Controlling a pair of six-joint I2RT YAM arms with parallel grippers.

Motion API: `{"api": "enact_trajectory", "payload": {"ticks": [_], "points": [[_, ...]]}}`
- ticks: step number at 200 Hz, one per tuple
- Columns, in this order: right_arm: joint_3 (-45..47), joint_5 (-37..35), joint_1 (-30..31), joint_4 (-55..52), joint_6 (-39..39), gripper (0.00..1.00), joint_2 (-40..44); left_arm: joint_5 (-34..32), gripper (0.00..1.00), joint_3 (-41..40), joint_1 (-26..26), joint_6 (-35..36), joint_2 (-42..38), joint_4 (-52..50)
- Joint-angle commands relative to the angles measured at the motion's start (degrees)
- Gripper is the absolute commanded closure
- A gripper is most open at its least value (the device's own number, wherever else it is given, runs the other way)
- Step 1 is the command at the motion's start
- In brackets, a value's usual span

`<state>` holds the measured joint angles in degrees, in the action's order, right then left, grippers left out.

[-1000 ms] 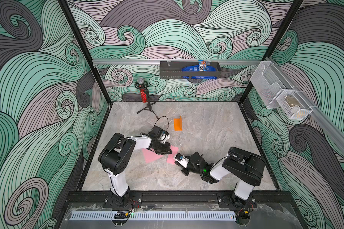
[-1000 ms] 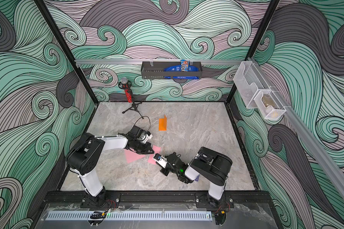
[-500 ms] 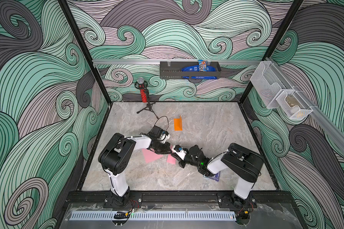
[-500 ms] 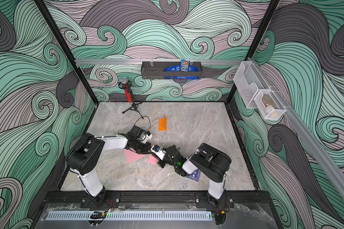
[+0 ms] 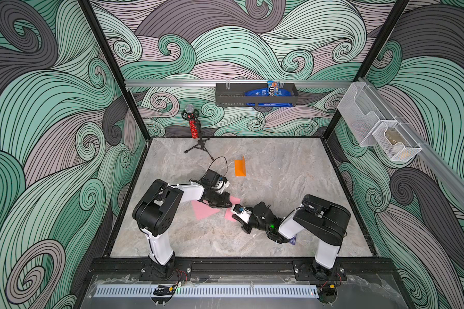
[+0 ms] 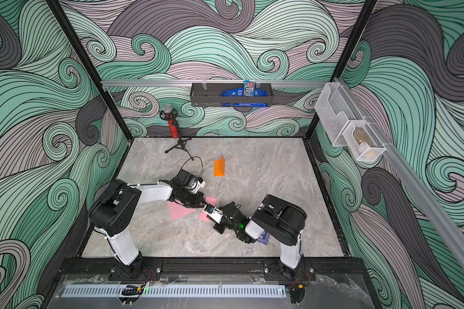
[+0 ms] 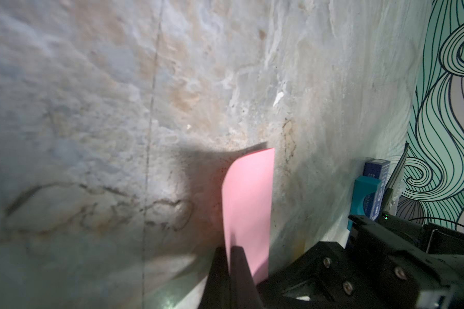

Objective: Fold the square paper along the opposite sides
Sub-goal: Smooth out the paper at the center of the board.

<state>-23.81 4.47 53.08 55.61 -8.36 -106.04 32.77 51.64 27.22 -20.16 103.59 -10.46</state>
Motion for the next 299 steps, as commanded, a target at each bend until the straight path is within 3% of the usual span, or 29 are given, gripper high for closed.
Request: {"api": "enact_trajectory", "payload": {"ticks": [1,106,149,172,190,201,255,299], "points": [[3.48,0.44,1.41,-9.74,1.30,0.97,-1.52,-7.64,1.00,-0.48,-0.68,0.35,1.17,-4.57],[5.53,-3.37,8.22,-11.89,7.38,0.96,-2.34,-7.73,1.00,-0.12,-0.70,0.37,1.31,-4.66],[7.54,-2.48,9.12,-11.92,8.01,0.93,3.33,-7.55,1.00,0.00,-0.61,0.33,1.63,-4.74],[8.82,0.11,4.20,-11.23,7.19,0.90,14.22,-7.12,1.00,-0.20,-0.64,0.30,1.47,-4.58],[9.30,4.42,-3.57,-1.80,10.58,0.90,18.08,-7.02,1.00,-0.19,-0.67,0.30,1.46,-4.66],[8.35,2.73,-5.44,3.65,10.21,0.90,16.68,-7.02,1.00,-0.47,-0.55,0.20,1.48,-4.64],[-5.20,-2.04,-8.69,6.87,-0.06,0.91,-1.17,-6.76,1.00,-1.17,-0.48,-0.05,1.54,-4.63],[-9.05,-4.00,-9.31,6.04,-0.19,0.91,-9.04,-6.01,1.00,-1.28,-0.50,-0.18,2.07,-4.40]]}}
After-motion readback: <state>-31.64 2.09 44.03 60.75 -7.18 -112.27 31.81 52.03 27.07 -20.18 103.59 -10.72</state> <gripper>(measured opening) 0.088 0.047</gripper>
